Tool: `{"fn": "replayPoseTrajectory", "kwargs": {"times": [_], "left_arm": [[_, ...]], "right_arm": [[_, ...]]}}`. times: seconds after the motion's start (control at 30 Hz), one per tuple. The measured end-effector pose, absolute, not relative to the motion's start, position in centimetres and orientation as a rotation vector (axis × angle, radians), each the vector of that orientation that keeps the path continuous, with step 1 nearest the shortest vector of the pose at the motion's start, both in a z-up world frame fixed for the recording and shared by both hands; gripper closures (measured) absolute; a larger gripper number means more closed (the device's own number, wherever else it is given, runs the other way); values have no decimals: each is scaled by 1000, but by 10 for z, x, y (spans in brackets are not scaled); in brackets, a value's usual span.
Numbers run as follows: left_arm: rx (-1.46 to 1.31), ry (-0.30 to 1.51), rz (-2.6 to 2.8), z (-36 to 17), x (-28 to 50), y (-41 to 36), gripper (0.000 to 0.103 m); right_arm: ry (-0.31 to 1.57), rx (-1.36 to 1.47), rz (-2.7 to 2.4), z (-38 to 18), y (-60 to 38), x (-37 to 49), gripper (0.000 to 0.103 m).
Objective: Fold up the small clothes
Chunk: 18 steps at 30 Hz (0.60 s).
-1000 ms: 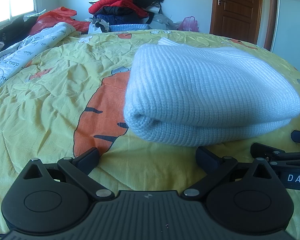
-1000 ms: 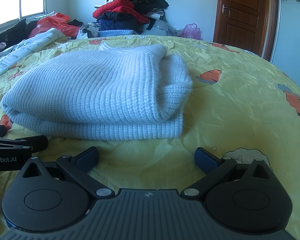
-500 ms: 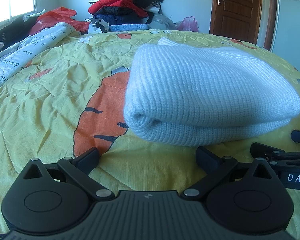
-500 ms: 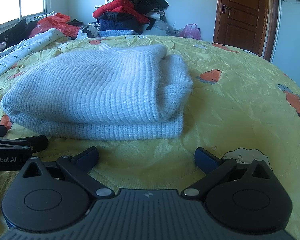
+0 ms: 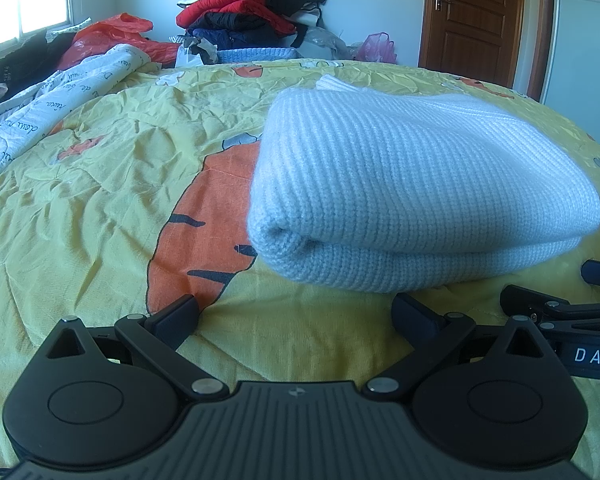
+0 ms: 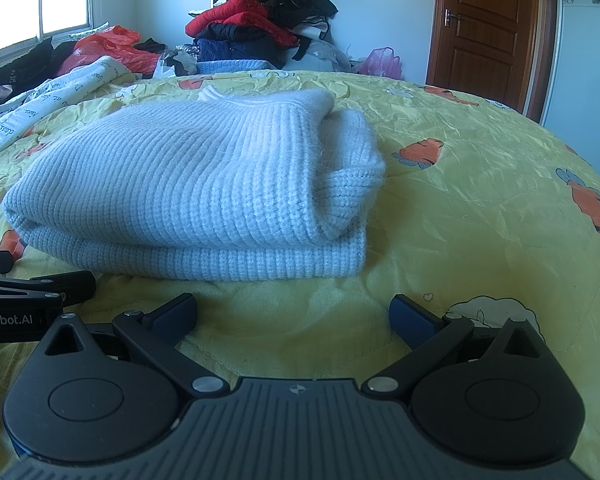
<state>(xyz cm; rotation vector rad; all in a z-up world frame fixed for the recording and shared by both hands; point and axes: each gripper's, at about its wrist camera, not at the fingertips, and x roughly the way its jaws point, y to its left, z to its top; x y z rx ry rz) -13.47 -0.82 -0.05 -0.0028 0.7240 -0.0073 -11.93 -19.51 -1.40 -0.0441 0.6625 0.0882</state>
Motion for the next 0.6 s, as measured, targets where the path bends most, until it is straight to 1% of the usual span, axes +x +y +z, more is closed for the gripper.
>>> {"fn": "replayPoseTrajectory", "kwargs": {"times": [0.23, 0.43, 0.6], "left_arm": [[10, 735, -42, 9, -144, -9, 0], [-24, 595, -48, 42, -187, -8, 0], [-8, 515, -113, 72, -216, -6, 0]], "right_arm": [[679, -38, 104, -3, -195, -128, 1], [635, 35, 116, 20, -211, -149, 0], [625, 21, 153, 32, -210, -159, 0]]}}
